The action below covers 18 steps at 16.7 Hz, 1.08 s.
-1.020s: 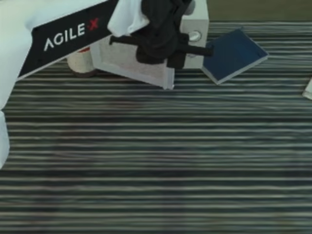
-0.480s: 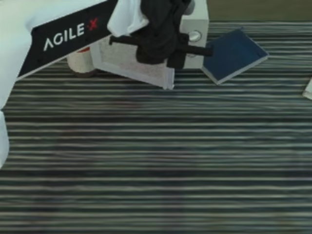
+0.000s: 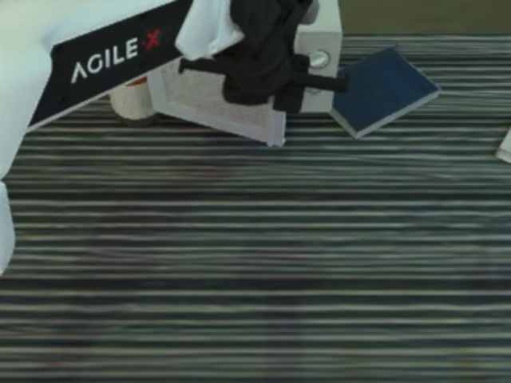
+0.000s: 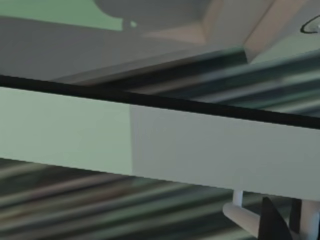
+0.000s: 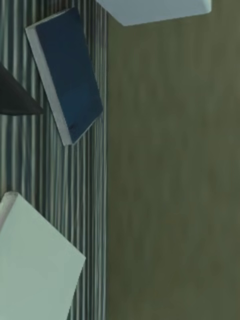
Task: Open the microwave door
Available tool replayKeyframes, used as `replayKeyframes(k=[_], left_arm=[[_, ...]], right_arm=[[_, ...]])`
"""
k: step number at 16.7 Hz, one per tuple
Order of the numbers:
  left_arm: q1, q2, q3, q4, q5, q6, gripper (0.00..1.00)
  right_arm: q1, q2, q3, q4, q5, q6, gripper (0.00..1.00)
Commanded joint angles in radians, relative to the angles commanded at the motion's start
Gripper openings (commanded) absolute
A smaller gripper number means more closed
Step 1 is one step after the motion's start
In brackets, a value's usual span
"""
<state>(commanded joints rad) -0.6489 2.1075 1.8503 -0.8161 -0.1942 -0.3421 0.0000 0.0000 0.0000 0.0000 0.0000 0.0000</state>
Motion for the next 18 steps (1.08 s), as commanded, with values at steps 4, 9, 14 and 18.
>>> replayKeyframes(k=[4,9,14,18], left_arm=[[-0.002,-0.02,-0.026,0.016,0.017,0.019,0.0],[0.016,-0.082,-0.12,0.059,0.051,0.094,0.0],[0.017,-0.086,-0.13,0.061,0.054,0.101,0.0],[0.017,-0.086,-0.13,0.061,0.054,0.101,0.0]], right_arm=[[0.0,0.0,0.0,0.0,0.0,0.0,1.0],[0.0,0.0,0.0,0.0,0.0,0.0,1.0],[0.0,0.0,0.0,0.0,0.0,0.0,1.0],[0.0,0.0,0.0,0.0,0.0,0.0,1.0]])
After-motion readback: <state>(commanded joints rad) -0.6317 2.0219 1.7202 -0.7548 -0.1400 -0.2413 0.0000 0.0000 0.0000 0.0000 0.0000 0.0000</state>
